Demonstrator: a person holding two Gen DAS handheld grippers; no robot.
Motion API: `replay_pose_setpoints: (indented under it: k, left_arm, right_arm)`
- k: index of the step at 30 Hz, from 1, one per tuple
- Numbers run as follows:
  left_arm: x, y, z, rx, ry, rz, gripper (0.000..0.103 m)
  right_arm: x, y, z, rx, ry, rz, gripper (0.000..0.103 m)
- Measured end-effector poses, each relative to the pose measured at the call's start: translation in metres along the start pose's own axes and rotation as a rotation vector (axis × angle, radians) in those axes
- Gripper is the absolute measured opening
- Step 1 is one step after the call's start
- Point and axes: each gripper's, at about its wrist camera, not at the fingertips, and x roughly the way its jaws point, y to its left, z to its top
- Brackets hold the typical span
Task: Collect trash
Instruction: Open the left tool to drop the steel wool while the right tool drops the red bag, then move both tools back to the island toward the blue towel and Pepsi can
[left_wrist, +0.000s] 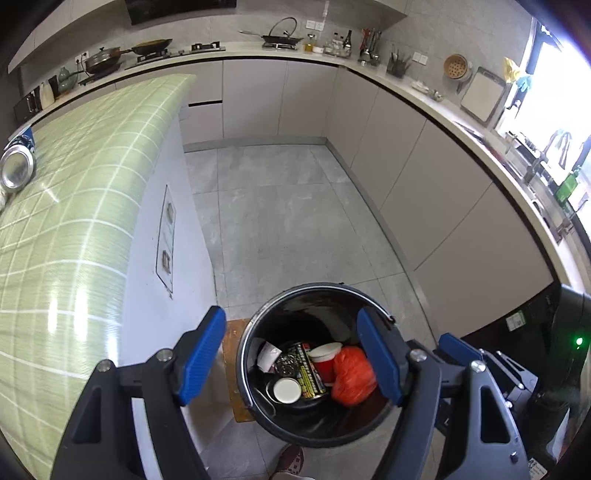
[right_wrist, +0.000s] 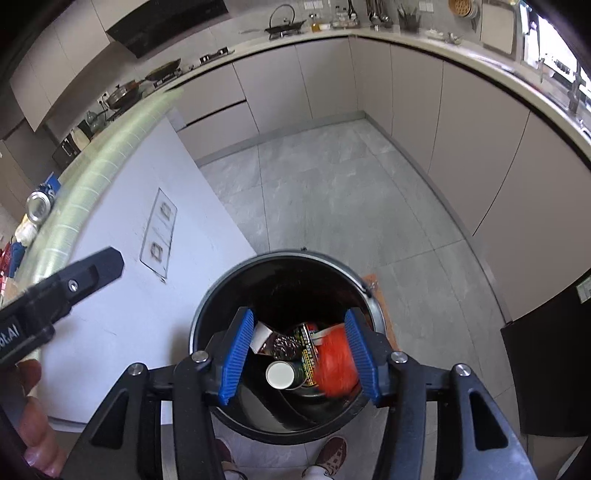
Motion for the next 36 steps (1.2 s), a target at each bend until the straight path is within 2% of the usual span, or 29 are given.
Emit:
replay_pose_setpoints:
  k: [8, 13, 21, 30, 36]
  left_arm:
    - [-0.048, 0.009, 0.009, 0.047, -0.031, -0.083, 0.075]
    - [-0.084, 0.039, 0.014, 0.069, -0.070, -0.078, 0.075]
    - [-0.124, 0.134, 0.014, 0.037, -0.127, -0.001, 0.075]
    - [-0.158, 0.258, 0.003, -0.023, -0.151, 0.083, 0.075]
    - [-0.174, 0.320, -0.003, -0.052, -0.153, 0.139, 0.075]
  right_arm:
    - [-0.059, 0.034, 0.013, 0.030, -0.101, -0.049, 0.055]
    - [-0.091, 0.076, 0.018, 0.030, -0.163, -0.055, 0.056]
    - [-0.114, 0.181, 0.017, -0.032, -0.225, -0.030, 0.062]
    - [-0.108, 0.312, -0.006, -0.100, -0.240, 0.018, 0.064]
    - [-0.099, 0.383, -0.020, -0.140, -0.238, 0.058, 0.065]
